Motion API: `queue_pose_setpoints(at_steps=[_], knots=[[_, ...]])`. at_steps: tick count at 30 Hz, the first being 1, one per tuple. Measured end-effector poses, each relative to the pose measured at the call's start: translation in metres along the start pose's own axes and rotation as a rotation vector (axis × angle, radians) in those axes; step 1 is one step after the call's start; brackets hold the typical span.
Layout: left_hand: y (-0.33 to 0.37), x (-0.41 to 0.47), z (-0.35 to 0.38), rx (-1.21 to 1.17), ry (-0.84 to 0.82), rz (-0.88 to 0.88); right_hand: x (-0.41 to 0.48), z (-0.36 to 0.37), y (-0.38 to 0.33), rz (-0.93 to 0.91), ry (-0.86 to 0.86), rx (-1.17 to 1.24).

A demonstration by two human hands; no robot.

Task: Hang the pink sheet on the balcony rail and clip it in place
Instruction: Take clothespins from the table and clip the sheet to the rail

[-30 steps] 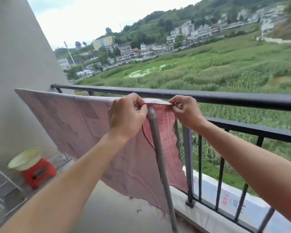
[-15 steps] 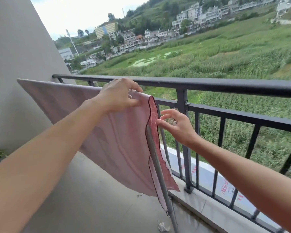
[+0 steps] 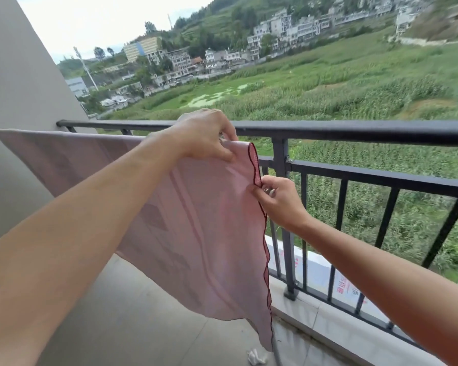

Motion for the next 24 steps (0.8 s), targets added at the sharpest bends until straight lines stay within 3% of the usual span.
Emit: queue_pose_setpoints(at_steps=[3, 7, 10, 14, 20, 24], knots=[[0.002, 0.014, -0.009, -0.008, -0.040, 0.066, -0.010, 0.008, -0.014, 0.064, -0.036, 0.020], [0.002, 0.024, -0.015, -0.090, -0.070, 0.154, -0.018, 0.010, -0.019, 0.048, 0.253, -0.125], [0.004, 0.033, -0.016, -0.065, -0.152, 0.195, -0.021, 0.002, -0.016, 0.040, 0.320, -0.125], [0.008, 0.046, -0.007, 0.073, -0.261, 0.196, -0.023, 0.000, -0.023, 0.086, 0.248, -0.146], [-0.011, 0.057, -0.001, -0.077, -0.162, 0.238, -0.031, -0.033, -0.017, 0.428, 0.041, 0.059], [-0.005, 0.067, 0.001, -0.074, -0.111, 0.296, -0.032, -0.062, -0.013, 0.523, -0.031, 0.129]])
Point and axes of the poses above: each hand's wrist, its own x-axis towards the middle knuckle, its own z-axis out of the palm, y = z × x, the point moved 2 cm from there along x, towards the middle knuckle, and after that the axes turned 15 degrees about z, right-handed, at the moved point
